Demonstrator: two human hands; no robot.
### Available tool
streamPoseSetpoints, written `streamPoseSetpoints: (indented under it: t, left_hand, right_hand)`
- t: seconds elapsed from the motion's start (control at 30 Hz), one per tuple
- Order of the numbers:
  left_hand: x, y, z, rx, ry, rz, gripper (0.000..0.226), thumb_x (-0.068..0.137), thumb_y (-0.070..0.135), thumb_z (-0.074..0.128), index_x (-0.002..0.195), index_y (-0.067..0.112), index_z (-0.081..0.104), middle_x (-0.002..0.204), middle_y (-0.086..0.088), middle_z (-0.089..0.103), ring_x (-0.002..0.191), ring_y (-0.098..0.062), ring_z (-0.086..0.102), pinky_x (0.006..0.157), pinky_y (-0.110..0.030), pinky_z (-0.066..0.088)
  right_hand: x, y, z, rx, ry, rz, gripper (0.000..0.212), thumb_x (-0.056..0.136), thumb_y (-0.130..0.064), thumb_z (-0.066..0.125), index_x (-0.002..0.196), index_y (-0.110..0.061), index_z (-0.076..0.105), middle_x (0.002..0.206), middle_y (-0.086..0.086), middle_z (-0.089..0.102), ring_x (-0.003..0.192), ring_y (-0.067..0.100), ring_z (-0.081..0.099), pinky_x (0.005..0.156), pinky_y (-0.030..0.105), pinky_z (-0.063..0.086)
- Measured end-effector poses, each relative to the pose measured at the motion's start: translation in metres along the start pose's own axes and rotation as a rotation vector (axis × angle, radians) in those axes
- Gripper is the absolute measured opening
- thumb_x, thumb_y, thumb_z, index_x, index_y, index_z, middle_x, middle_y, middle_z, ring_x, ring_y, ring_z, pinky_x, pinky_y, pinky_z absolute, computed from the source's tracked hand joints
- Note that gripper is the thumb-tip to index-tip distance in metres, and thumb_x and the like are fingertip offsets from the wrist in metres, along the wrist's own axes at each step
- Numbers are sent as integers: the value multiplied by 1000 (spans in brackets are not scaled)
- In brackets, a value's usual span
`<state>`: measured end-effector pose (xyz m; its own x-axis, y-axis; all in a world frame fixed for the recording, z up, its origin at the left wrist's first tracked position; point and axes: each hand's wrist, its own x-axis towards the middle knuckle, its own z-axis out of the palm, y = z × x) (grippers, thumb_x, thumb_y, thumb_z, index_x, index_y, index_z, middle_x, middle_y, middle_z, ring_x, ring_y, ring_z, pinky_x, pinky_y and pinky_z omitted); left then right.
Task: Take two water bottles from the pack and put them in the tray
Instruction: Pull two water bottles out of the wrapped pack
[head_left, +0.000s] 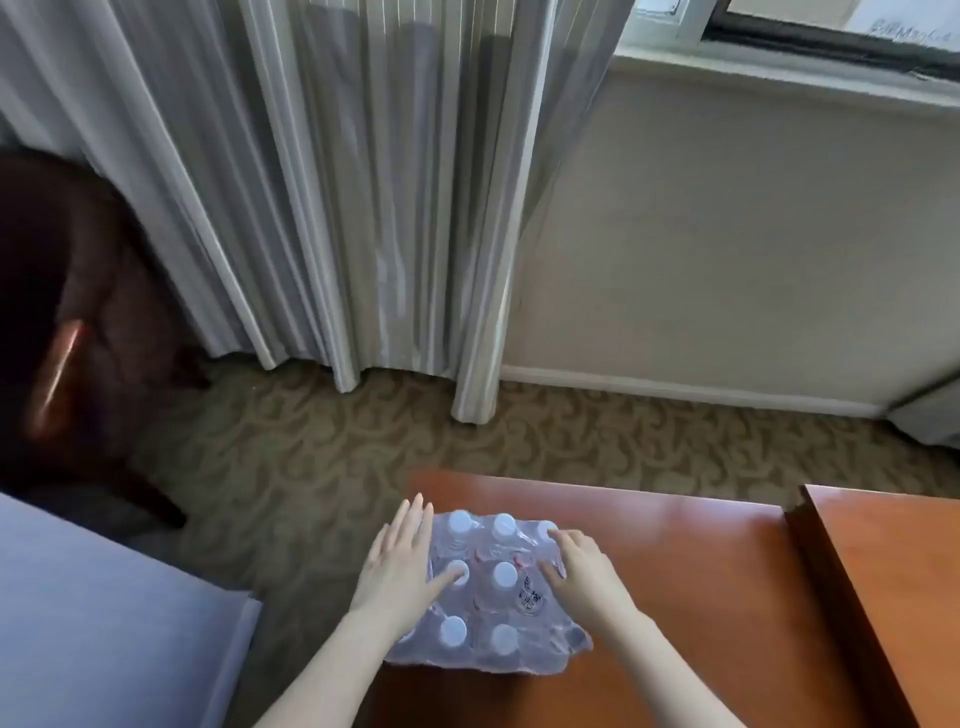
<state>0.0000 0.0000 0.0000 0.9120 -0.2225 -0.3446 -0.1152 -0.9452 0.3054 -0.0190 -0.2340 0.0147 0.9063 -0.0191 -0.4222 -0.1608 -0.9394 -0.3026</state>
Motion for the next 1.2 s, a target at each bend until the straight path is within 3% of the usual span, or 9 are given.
streamPoseSetpoints:
  t: [0.1, 0.2, 0.27, 0.5, 0.73, 0.83, 0.93, 1.03, 1.2]
  left_hand:
    - [-4, -4, 22, 31, -64, 19, 103, 82, 75, 29, 150, 11, -14, 159, -1, -22, 143, -15, -28, 120, -31, -6]
    - [-8, -7, 34, 86, -74, 66, 113, 77, 79, 34, 143, 11, -27, 146, 1, -48, 112, -1, -60, 106, -21, -30]
    - [-10, -9, 34, 113, -65, 85, 114, 77, 78, 36, 141, 10, -30, 142, 0, -51, 103, 0, -66, 101, -21, -35]
    - [-8, -12, 40, 115, -35, 88, 114, 75, 80, 34, 141, 11, -28, 150, -1, -39, 123, -9, -52, 96, -27, -38]
    - [-5, -19, 48, 73, -4, 97, 109, 74, 83, 27, 137, 17, -33, 154, -1, -35, 131, -12, -46, 108, -34, -30]
    - [-7, -18, 47, 88, 36, 104, 116, 73, 83, 35, 146, 8, -17, 159, -6, -11, 140, -15, -27, 108, -37, -22]
    - [-6, -14, 40, 92, 35, 78, 114, 71, 82, 41, 150, 7, 8, 160, -10, 6, 149, -25, -4, 109, -38, -18]
    - [-5, -16, 48, 135, 53, 103, 109, 77, 81, 27, 146, 15, -25, 152, -4, -36, 140, -23, -35, 99, -37, -35]
    - [-5, -15, 50, 58, 103, 104, 117, 73, 80, 37, 146, 13, -26, 153, -4, -26, 129, -12, -43, 103, -35, -31]
  right_hand:
    - [-6, -1, 13, 70, 36, 25, 45, 97, -33, 42, 138, -14, 38, 139, 5, 46, 127, 23, 42, 103, 32, 36]
    - [-11, -5, 23, 104, 116, 40, 40, 97, -30, 43, 134, -15, 44, 136, 3, 48, 126, 22, 43, 99, 31, 37]
    - [-14, -7, 27, 75, 165, 11, 37, 96, -29, 45, 131, -17, 48, 136, 2, 49, 126, 21, 43, 98, 31, 37]
    - [-5, -32, 33, -30, 262, -201, 28, 90, -22, 53, 117, -17, 60, 112, 1, 62, 105, 27, 55, 83, 33, 41]
    - [27, -80, 49, -330, 32, -336, 31, 91, -34, 48, 112, -11, 52, 98, 9, 62, 95, 30, 52, 82, 37, 37]
    - [31, -91, 53, -423, 49, -319, 35, 68, -47, 72, 82, -16, 62, 69, 0, 66, 70, 21, 60, 71, 31, 47]
    - [38, -93, 64, -357, 24, -276, 28, 81, -36, 62, 94, -12, 55, 88, 7, 67, 87, 28, 57, 88, 38, 39]
    - [41, -90, 66, -243, 30, -231, 16, 84, -27, 55, 93, -18, 46, 98, 8, 66, 95, 28, 53, 86, 36, 31]
    - [28, -86, 43, -80, 128, -239, 20, 82, -27, 55, 96, -13, 54, 93, 3, 64, 87, 22, 47, 72, 30, 23]
